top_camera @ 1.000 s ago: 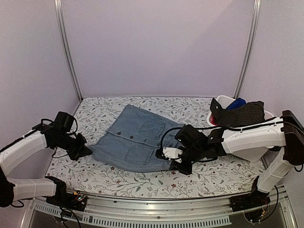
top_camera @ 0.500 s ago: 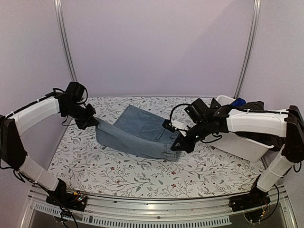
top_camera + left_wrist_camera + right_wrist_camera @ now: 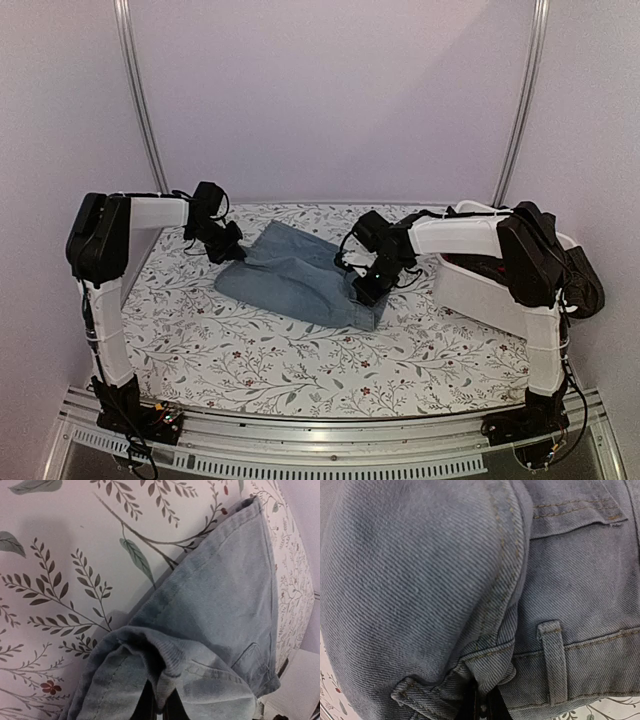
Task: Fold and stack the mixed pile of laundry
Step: Fold the flattened skirt at the center of the board, then move the rectangle-folded skirt to the center of the board, then rotate the rectangle-folded skirt at the center of the board, then fold the rectangle-folded skirt at the center of the board.
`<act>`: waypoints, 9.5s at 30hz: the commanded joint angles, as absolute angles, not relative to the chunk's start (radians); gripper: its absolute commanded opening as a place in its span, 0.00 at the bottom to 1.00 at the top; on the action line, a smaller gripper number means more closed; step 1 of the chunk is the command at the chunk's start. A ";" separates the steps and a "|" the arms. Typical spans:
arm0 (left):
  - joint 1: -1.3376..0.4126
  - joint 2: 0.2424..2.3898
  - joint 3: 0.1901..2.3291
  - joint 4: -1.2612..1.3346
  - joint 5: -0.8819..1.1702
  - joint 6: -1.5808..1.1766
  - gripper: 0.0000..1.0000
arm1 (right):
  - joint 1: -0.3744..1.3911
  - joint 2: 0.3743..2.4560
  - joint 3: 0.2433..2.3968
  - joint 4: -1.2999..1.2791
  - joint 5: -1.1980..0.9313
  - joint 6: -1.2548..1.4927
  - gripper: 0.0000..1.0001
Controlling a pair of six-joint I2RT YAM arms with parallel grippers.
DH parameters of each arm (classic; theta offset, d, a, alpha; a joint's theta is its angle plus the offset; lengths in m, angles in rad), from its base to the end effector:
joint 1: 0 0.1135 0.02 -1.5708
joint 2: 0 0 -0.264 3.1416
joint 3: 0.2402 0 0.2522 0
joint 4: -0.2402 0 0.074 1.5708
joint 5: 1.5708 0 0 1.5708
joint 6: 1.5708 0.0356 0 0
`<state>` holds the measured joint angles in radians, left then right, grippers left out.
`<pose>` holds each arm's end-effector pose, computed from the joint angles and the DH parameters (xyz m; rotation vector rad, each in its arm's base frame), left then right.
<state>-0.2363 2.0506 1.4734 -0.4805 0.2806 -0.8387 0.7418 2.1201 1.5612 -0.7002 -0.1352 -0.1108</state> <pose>0.4187 -0.1110 0.1700 -0.7203 2.6631 -0.7047 0.3144 0.2946 0.1556 -1.2143 2.6000 0.3246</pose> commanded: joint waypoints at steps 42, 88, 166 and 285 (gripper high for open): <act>-0.143 1.798 1.385 -0.672 0.108 -0.706 0.00 | 0.731 2.006 1.548 -0.833 -0.371 -0.046 0.00; -0.101 1.801 1.362 -0.472 0.377 -0.457 1.00 | 0.668 2.021 1.806 -0.816 -0.415 0.072 0.69; -0.034 1.524 0.845 -0.166 0.590 -0.484 1.00 | 0.702 2.059 1.627 -0.588 -0.867 0.097 0.54; -1.219 1.613 0.718 -0.284 -0.559 0.133 1.00 | 0.790 2.464 1.902 -0.479 -0.757 0.179 0.34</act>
